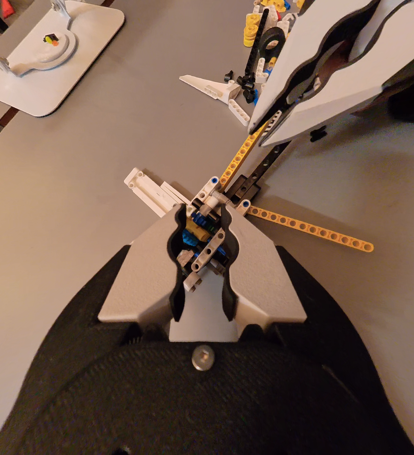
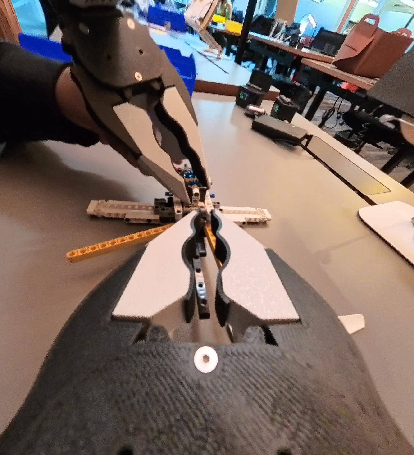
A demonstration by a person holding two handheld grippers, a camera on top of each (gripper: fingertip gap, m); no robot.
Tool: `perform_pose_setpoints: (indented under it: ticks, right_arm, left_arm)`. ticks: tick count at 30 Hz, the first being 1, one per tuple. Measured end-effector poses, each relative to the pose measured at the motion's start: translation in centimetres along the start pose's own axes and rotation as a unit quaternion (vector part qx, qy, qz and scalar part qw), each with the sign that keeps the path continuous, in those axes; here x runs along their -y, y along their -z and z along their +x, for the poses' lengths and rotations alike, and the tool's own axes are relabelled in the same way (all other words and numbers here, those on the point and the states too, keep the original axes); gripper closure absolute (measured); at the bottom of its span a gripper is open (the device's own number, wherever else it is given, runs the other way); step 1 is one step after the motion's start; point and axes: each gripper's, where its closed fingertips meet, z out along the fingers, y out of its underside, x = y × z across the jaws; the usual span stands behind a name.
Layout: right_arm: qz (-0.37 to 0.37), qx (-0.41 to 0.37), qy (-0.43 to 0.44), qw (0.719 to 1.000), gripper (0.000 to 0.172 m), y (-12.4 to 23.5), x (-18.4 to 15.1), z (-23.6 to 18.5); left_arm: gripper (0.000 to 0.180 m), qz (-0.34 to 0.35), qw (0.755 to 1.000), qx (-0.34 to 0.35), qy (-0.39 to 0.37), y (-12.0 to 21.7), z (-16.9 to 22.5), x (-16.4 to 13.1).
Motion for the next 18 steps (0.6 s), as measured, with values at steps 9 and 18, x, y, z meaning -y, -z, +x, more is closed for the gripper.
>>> perform_pose_setpoints:
  ticks: [9, 18]
  right_arm:
    - [-0.068, 0.009, 0.057, 0.996, 0.166, -1.7, -2.0, -1.9]
    - [-0.088, 0.008, 0.033, 0.996, 0.156, -2.2, -2.2, -2.8]
  left_arm:
    - [0.144, 0.046, 0.998, 0.025, -0.047, 2.6, 0.7, 1.4]
    - [0.152, 0.01, 0.997, -0.019, -0.08, 1.8, 3.5, -0.1]
